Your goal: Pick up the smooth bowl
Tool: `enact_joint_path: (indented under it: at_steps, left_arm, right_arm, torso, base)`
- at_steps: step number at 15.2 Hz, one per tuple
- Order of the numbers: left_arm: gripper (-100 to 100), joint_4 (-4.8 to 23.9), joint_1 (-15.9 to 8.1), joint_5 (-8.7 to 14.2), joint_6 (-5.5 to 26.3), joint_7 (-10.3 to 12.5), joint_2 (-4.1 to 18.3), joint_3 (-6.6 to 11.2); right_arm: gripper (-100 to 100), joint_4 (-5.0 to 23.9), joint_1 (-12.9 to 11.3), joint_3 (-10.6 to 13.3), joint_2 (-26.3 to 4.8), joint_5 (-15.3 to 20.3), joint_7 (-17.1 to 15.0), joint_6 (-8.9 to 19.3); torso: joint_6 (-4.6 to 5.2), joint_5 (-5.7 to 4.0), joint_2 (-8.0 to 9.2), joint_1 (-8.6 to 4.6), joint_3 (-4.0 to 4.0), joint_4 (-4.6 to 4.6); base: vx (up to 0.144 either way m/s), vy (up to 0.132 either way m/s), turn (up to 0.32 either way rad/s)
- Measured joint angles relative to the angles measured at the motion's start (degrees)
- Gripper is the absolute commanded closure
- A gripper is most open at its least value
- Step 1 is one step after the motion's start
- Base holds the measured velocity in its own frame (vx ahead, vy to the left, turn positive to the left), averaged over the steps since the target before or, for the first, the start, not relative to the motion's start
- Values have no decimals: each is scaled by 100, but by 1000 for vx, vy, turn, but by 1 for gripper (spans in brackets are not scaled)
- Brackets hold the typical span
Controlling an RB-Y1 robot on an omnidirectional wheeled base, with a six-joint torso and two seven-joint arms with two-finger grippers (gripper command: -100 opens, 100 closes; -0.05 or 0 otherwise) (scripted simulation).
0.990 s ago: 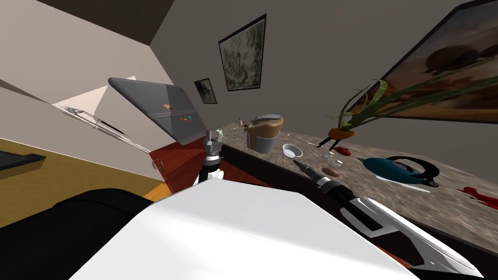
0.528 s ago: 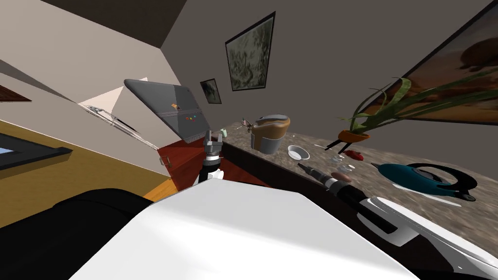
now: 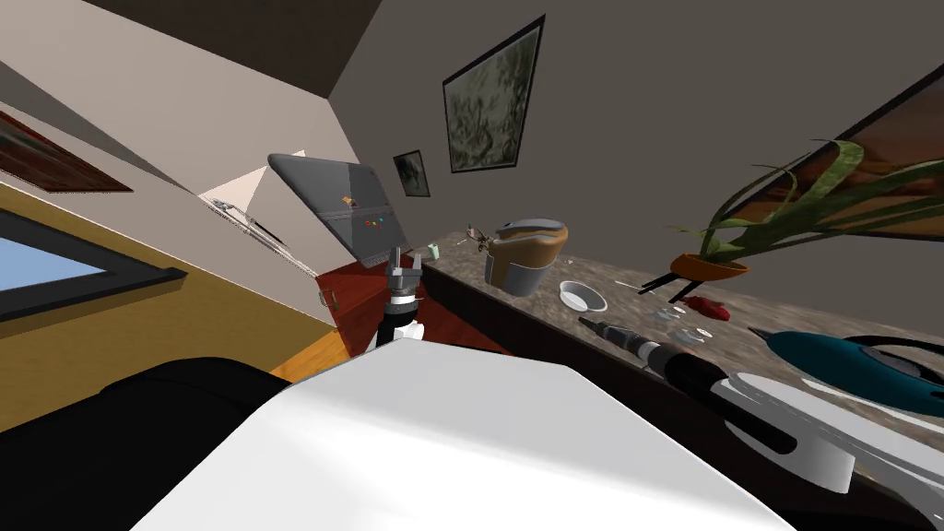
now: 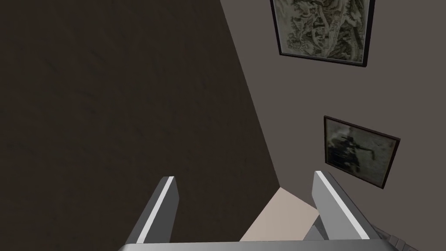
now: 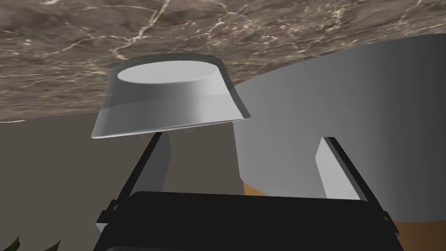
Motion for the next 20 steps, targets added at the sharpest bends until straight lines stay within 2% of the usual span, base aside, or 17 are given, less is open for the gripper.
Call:
enact_joint_path:
  at_steps: [8,16,20]
  left_arm:
    - [0,0,0,0,0,0,0,0]
    - [0,0,0,0,0,0,0,0]
    - [0,0,1,0,0,0,0,0]
  right_arm:
    - [-100,480,435,-28,-936,505,-300,214]
    - [-100,1047,681,286,-1823,1020,-612,328]
    - [-100,1239,985,285,-2101,1227,-724,316]
  torso:
    - [-1,2,-8,8,-5,-2]
    - [-2,0,-15,2,-9,-4]
    - [1,-1,-14,-2,-8,-3]
  base:
    - [35,69,115]
    - [53,60,136]
    - [68,52,124]
